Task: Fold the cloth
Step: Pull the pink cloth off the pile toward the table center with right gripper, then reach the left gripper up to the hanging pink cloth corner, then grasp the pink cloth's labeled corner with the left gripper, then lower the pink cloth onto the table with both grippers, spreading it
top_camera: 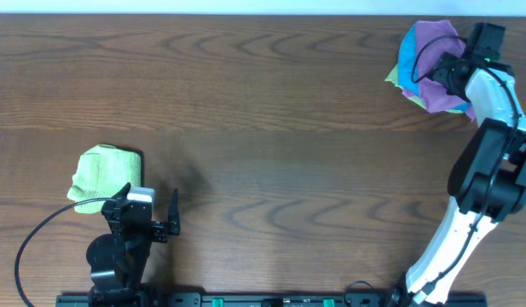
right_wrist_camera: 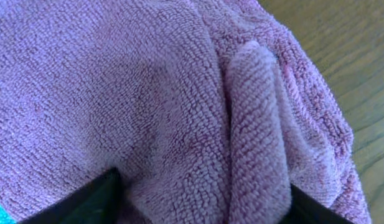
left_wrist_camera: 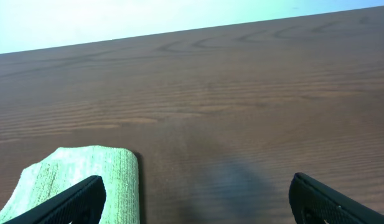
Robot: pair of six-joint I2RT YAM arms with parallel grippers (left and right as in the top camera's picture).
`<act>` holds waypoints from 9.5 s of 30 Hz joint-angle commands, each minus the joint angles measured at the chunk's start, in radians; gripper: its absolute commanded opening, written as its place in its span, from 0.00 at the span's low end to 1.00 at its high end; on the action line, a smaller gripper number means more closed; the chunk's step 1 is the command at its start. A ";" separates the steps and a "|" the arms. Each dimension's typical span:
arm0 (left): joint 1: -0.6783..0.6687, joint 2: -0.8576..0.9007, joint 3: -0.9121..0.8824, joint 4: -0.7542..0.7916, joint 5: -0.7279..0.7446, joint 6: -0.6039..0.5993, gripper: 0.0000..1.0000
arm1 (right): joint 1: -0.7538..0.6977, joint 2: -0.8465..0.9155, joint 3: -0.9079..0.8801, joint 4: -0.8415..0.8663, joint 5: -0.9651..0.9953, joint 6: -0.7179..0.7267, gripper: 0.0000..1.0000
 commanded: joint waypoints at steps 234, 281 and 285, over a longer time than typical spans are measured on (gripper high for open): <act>-0.460 2.014 0.921 0.466 0.408 -0.987 1.00 | 0.586 -0.342 -0.166 -0.529 -0.278 0.293 0.99; -0.334 1.591 1.101 -0.008 0.512 -0.872 0.06 | 0.676 -0.342 -0.166 -0.660 -0.172 0.229 0.99; -0.334 1.591 1.184 -0.068 0.511 -0.854 0.06 | 0.686 -0.342 -0.166 -0.681 -0.171 0.229 0.99</act>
